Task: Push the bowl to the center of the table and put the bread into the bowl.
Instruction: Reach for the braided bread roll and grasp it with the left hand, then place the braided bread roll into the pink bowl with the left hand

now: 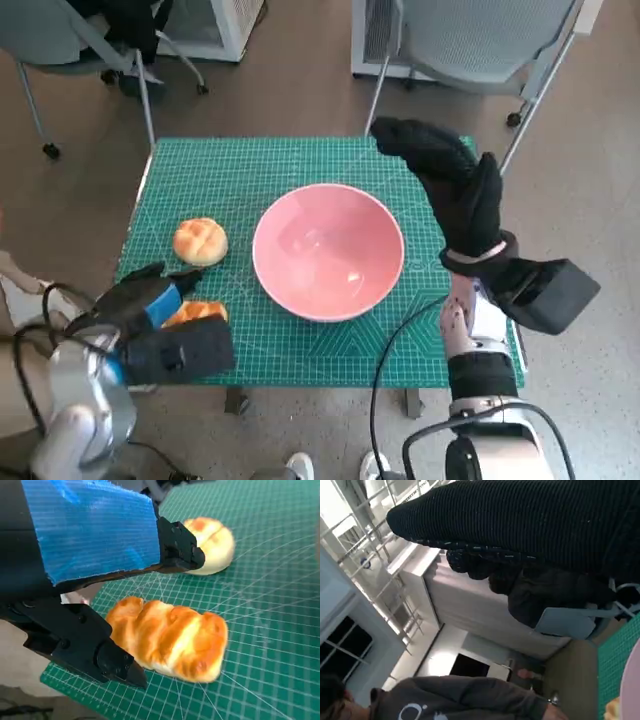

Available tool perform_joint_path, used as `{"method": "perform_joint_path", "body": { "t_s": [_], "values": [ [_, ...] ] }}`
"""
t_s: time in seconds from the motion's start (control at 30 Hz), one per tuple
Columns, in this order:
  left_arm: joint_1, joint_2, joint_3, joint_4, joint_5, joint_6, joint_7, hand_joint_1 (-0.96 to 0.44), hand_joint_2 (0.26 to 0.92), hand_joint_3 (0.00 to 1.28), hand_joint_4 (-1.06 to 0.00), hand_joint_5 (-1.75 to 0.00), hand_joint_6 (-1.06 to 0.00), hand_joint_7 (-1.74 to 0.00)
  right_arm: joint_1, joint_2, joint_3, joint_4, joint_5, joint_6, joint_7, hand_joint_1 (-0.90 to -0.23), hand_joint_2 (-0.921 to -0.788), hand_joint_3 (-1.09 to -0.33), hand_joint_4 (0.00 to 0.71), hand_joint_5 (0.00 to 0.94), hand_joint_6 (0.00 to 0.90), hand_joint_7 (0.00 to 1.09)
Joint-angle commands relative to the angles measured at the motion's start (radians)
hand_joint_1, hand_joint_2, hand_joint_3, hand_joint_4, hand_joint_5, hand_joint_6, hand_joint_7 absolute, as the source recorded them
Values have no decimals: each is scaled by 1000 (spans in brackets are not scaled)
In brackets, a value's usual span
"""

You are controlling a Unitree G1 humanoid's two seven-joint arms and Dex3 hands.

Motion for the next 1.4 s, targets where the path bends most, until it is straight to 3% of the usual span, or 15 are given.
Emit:
{"method": "perform_joint_path", "body": {
  "t_s": [0.03, 0.97, 1.03, 1.1, 1.13, 1.17, 1.2, 1.23, 1.3, 1.37, 1.4],
  "values": [
    [-41, -18, -20, 77, -11, 0, 32, -125, 689, 17, -118, 0, -298, 0, 26, 1, 3, 6, 4, 15, 4, -668, -921, -866, 89, 2, 107, 117],
    [-143, -30, -90, 313, -61, 19, 58, -26, 707, 18, -121, -5, -327, -16, 47, 0, 5, -44, 5, 53, -10, -665, -921, -867, 88, 0, 93, 142],
    [-147, -31, -96, 327, -61, 20, 64, 7, 713, 22, -143, -13, -351, -24, 49, 0, 6, -48, 3, 54, -12, -666, -921, -866, 88, 0, 92, 144],
    [-150, -32, -102, 341, -60, 22, 72, 48, 725, 30, -240, -47, -384, -31, 51, 0, 6, -53, 2, 56, -14, -666, -921, -867, 87, 0, 91, 146],
    [-151, -32, -104, 347, -60, 22, 76, 78, 731, 48, -371, -280, -431, -24, 51, -1, 6, -54, 2, 57, -14, -666, -921, -867, 87, 0, 90, 147],
    [-152, -30, -107, 353, -58, 22, 82, 90, 731, 58, -401, -393, -448, -21, 50, -1, 6, -54, 2, 58, -14, -666, -921, -867, 87, 0, 89, 148],
    [-153, -29, -109, 358, -58, 22, 86, 205, 693, 229, -537, -691, -506, -31, 50, -2, 6, -54, 3, 59, -15, -667, -921, -867, 87, 0, 89, 149],
    [-150, -27, -113, 357, -53, 18, 97, 247, 666, 318, -580, -810, -527, -32, 50, -2, 6, -56, 3, 60, -15, -667, -921, -867, 87, 0, 88, 150],
    [-140, -21, -120, 352, -44, 10, 119, 360, 525, 724, -628, -1231, -656, -95, 50, -3, 6, -58, 3, 62, -16, -667, -921, -867, 86, 0, 87, 152],
    [-130, -16, -127, 348, -35, 1, 146, 390, 502, 848, -609, -1402, -697, -210, 49, -3, 5, -58, 4, 63, -16, -667, -921, -867, 86, 0, 85, 154],
    [-126, -14, -129, 346, -31, -3, 157, 397, 514, 875, -584, -1473, -665, -407, 49, -3, 5, -57, 4, 63, -15, -667, -921, -867, 86, 0, 83, 155]
  ]
}}
